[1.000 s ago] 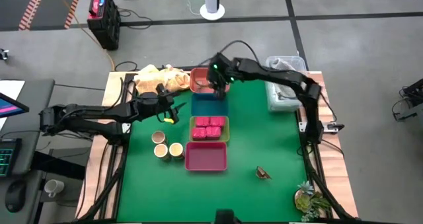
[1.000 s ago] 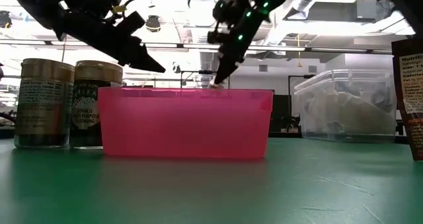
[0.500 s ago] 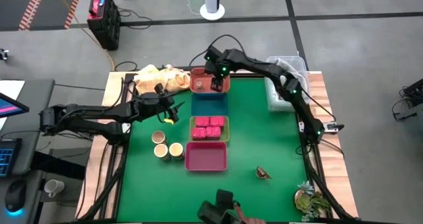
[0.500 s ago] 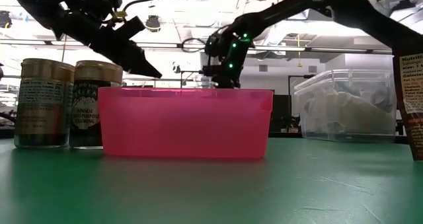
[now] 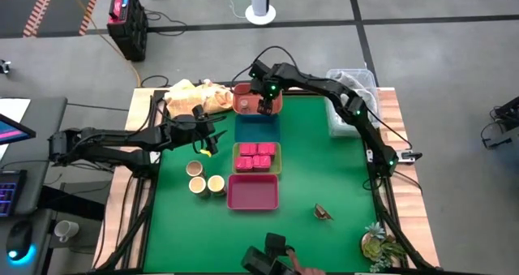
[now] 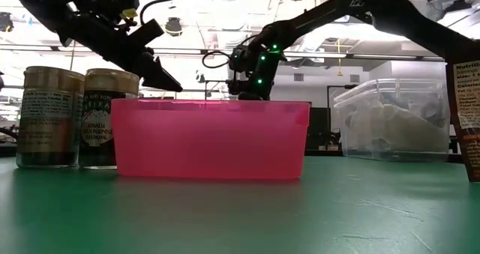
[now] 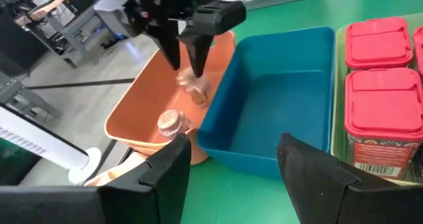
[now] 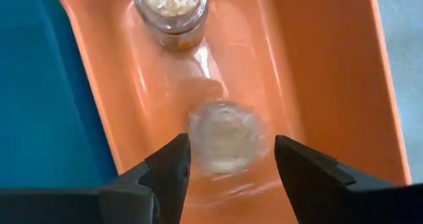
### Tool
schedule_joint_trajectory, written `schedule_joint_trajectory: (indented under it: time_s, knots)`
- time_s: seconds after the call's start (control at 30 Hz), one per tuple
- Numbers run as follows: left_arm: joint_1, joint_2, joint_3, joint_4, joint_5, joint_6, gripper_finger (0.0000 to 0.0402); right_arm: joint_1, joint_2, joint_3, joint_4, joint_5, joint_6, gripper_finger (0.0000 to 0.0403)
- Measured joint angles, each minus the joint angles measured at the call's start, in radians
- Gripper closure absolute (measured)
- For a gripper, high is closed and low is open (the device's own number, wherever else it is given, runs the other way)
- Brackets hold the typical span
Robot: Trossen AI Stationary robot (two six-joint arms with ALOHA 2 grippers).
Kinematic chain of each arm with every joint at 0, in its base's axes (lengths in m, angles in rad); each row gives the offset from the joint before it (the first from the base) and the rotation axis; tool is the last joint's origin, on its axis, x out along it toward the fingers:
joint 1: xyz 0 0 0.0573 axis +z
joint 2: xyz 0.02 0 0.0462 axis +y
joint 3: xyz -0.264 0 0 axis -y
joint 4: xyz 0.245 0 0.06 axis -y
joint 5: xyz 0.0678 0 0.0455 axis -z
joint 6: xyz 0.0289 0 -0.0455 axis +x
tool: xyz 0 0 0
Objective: Sort spices by type
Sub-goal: Put the brown seasoning bag into the blue bin
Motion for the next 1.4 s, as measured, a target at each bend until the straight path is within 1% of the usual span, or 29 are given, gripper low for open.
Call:
schedule_joint_trajectory:
  time_s: [0.2,0.37,0.53,0.63,0.7,0.8,0.93,0.97,1.03,1.1,1.17,1.3,1.4]
  knots:
    - [-0.004,0.000,0.000,0.002,0.000,-0.027,0.0190,0.008,-0.045,0.039,-0.080,0.001,-0.001,0.0152]
    - [-0.032,-0.028,0.000,0.000,0.000,-0.054,0.0190,0.044,-0.161,0.042,-0.109,0.005,0.012,0.0153]
    - [-0.083,-0.117,0.000,-0.059,-0.002,-0.089,0.0190,0.114,-0.296,0.027,-0.101,0.004,0.012,0.0154]
    - [-0.123,-0.187,0.001,-0.126,-0.033,-0.114,0.0190,0.154,-0.402,-0.080,-0.037,0.005,0.033,0.0154]
    - [-0.149,-0.233,0.001,-0.164,-0.064,-0.135,0.0190,0.183,-0.481,-0.205,0.044,0.006,0.051,0.0154]
    - [-0.181,-0.284,0.001,-0.212,-0.073,-0.178,0.0190,0.236,-0.604,-0.426,0.192,0.006,0.101,0.0154]
    - [-0.214,-0.315,0.001,-0.222,-0.075,-0.226,0.0190,0.334,-0.749,-0.690,0.365,0.014,0.193,0.0154]
    - [-0.220,-0.318,0.001,-0.220,-0.075,-0.234,0.0190,0.365,-0.779,-0.737,0.381,0.034,0.219,0.0154]
    - [-0.227,-0.319,0.001,-0.219,-0.074,-0.247,0.0190,0.437,-0.825,-0.800,0.371,0.112,0.286,0.0154]
    - [-0.227,-0.319,0.001,-0.220,-0.075,-0.249,0.0190,0.515,-0.853,-0.821,0.290,0.191,0.374,0.0154]
    - [-0.227,-0.319,0.001,-0.219,-0.075,-0.250,0.0190,0.589,-0.861,-0.823,0.202,0.234,0.488,0.0154]
    - [-0.227,-0.319,0.001,-0.212,-0.090,-0.221,0.0190,0.712,-0.851,-0.824,0.044,0.239,0.743,0.0154]
    - [-0.227,-0.319,0.001,-0.195,-0.117,-0.217,0.0190,0.786,-0.848,-0.824,-0.042,0.238,0.897,0.0154]
